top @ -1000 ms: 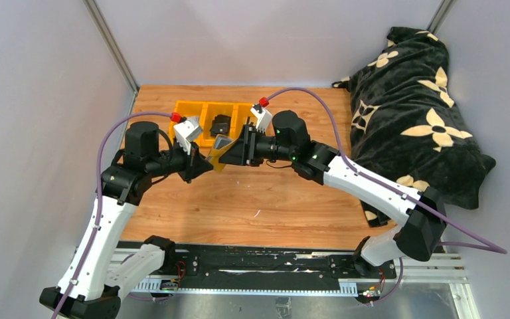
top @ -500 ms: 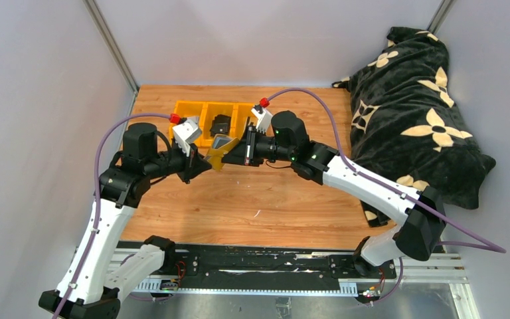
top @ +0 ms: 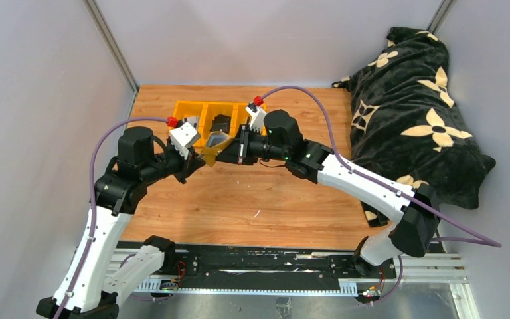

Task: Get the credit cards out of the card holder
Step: Open the card holder.

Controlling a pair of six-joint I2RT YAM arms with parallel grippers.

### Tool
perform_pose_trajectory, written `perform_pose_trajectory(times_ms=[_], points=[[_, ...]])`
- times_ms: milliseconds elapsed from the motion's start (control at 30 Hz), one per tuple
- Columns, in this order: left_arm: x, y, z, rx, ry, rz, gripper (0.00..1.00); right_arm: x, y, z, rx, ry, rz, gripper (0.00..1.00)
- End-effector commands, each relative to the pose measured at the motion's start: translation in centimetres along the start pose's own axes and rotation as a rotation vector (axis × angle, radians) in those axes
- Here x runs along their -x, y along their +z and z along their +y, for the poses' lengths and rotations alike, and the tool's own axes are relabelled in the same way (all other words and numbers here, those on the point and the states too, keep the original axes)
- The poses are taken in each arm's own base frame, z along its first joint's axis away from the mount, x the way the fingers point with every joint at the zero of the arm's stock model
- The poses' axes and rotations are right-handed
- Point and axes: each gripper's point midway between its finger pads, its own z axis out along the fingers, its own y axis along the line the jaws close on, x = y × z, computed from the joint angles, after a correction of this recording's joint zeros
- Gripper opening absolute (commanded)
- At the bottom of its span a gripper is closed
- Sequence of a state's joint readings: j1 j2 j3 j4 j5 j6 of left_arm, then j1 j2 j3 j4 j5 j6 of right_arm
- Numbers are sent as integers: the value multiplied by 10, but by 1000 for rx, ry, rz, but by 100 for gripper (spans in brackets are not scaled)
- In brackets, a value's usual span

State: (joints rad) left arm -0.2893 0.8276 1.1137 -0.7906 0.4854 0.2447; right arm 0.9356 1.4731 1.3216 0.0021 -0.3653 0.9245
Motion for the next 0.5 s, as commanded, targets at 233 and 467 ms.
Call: perform_pose_trajectory(times_ms=[233, 467], points=[[-39, 8, 3, 21, 13, 122, 0, 23, -16, 106, 268, -86, -66, 0], [-26, 0, -17, -71, -13, 88, 0, 24, -33, 86, 202, -170, -59, 50]])
